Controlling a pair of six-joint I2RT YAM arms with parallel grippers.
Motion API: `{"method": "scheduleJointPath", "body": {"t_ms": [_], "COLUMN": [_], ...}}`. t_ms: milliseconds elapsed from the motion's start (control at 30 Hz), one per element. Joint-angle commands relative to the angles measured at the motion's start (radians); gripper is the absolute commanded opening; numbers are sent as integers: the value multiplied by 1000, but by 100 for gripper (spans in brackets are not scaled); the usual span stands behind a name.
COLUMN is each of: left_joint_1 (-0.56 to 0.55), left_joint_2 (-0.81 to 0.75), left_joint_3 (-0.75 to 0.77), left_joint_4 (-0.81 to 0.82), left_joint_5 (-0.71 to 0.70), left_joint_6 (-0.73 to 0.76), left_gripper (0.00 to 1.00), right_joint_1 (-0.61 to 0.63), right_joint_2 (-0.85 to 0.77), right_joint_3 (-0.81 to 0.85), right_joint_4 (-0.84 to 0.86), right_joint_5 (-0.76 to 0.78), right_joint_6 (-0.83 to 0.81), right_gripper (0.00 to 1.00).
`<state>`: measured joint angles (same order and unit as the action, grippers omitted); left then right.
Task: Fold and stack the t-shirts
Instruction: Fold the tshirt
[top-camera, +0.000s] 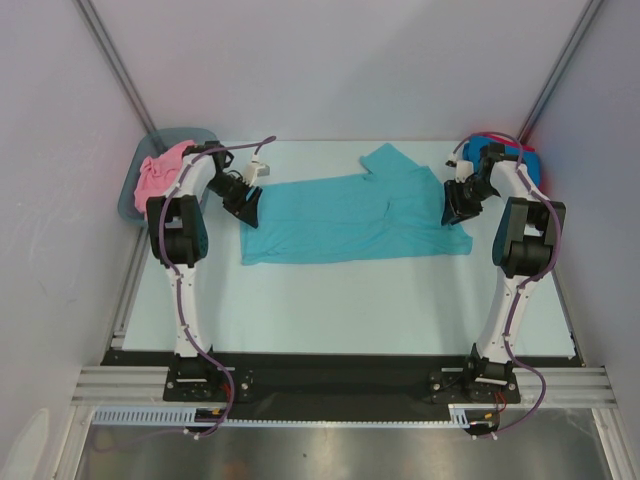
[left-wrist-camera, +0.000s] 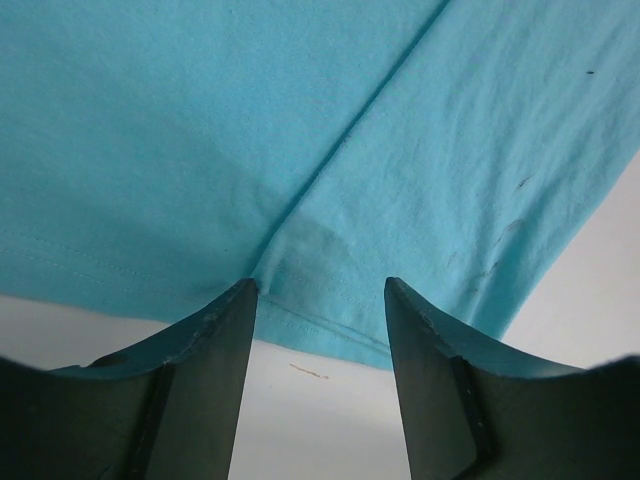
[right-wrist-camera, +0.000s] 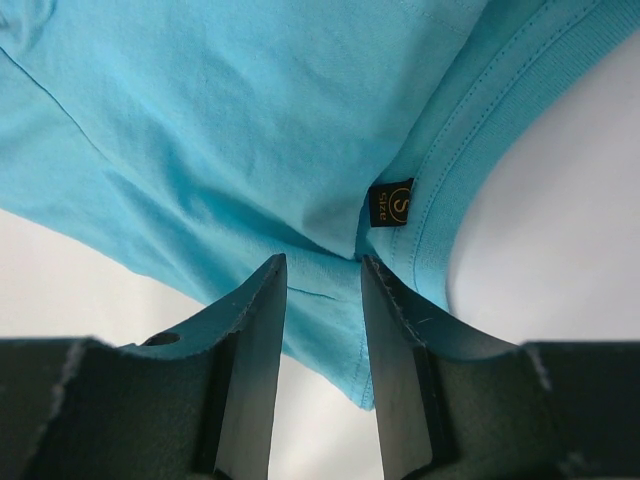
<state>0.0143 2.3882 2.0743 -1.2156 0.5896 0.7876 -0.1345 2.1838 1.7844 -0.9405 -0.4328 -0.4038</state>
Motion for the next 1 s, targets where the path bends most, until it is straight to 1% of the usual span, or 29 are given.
{"method": "scheduleJointPath", "body": {"t_ms": [0, 167, 267, 300, 767, 967], "left_joint_1": [-7, -5, -7, -5, -5, -7], "left_joint_2": [-26, -15, -11, -6, 22, 23], "left_joint_3": [43, 27, 27, 27, 24, 27], "left_joint_4": [-5, -5, -1, 2, 39, 70], "left_joint_5": [27, 22, 18, 18, -20, -48], "left_joint_6": [29, 33, 33, 32, 10, -5], "left_gripper": [59, 58, 54, 51, 49, 36], "right_joint_1": [6, 7, 7, 9, 19, 33], "right_joint_2": [-15, -19, -22, -24, -33, -38], "right_joint_3": [15, 13, 9, 9, 3, -2], "right_joint_4": [11, 11, 11, 11, 9, 8], "right_joint_5": [5, 6, 6, 6, 14, 23], "right_joint_6": [3, 3, 2, 2, -1, -4], "right_gripper": [41, 41, 41, 41, 41, 41]}}
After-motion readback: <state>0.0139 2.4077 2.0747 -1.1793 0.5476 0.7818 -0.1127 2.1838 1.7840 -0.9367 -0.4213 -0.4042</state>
